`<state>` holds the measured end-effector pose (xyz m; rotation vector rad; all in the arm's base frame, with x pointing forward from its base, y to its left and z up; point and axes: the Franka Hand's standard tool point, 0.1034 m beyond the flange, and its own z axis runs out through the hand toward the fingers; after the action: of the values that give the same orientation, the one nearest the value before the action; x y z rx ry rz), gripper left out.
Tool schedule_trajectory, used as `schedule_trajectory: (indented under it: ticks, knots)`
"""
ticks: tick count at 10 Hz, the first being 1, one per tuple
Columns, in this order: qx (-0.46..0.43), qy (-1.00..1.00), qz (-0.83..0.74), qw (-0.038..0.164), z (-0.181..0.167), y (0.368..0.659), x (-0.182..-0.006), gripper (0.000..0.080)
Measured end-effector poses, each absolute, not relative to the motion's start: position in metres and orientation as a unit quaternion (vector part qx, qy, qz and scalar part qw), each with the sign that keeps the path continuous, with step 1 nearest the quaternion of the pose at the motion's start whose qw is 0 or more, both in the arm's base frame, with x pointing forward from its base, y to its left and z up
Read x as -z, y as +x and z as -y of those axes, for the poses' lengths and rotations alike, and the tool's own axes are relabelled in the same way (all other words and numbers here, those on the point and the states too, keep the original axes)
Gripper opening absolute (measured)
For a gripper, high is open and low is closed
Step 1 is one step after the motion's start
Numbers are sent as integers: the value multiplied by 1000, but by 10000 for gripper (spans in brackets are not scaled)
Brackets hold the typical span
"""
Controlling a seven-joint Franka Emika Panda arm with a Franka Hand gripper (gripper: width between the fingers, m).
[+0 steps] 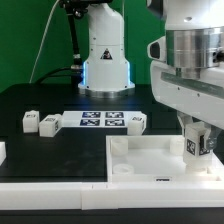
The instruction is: Assemble one leg
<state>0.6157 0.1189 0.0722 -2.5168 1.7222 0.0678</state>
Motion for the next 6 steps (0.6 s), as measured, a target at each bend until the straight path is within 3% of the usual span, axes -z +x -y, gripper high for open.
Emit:
schedule_trajectory:
  ticks: [3,4,5,6]
  knots:
    - [-24,-816,-575,48,-119,616,-72,291]
    - [-24,-816,-575,48,-120,616,-72,495]
    - [-21,-838,-543,48,-119,616,-71,495]
    - [-16,-885,-463,50,-118,616,-71,622]
